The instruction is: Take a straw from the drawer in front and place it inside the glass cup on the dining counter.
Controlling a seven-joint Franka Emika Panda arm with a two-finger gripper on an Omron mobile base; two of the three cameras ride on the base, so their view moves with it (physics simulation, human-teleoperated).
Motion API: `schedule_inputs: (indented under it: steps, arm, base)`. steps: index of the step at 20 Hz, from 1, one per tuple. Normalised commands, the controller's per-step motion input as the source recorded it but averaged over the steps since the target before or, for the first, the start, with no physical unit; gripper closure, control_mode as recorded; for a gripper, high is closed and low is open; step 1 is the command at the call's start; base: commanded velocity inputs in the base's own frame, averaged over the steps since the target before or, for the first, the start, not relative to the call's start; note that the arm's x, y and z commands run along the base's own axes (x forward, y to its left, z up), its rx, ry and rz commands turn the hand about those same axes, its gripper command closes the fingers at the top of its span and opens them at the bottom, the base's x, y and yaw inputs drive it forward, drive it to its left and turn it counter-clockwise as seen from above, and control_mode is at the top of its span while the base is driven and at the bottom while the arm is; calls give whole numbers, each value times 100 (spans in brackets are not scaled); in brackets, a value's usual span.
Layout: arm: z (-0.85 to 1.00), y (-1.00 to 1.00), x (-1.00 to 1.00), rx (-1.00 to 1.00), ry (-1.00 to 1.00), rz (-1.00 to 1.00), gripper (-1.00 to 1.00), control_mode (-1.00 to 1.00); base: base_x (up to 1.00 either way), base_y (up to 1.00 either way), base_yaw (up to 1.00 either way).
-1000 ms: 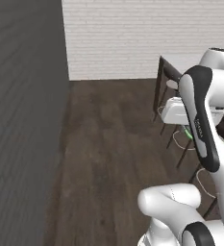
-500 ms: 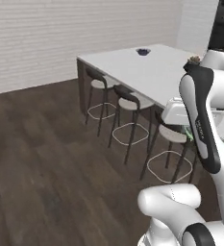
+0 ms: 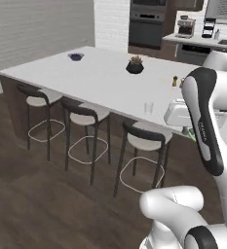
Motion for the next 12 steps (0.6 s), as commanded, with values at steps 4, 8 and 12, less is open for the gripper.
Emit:
schedule_inputs:
  steps: [4,8,12]
  arm:
    - [0,0,0,0,0,0,100,100]
    - [0,0,0,0,0,0,100,100]
    - [0,0,0,0,0,0,100,100]
  base:
    - [49,72,-65]
    - [46,73,-64]
    - [41,78,-62]
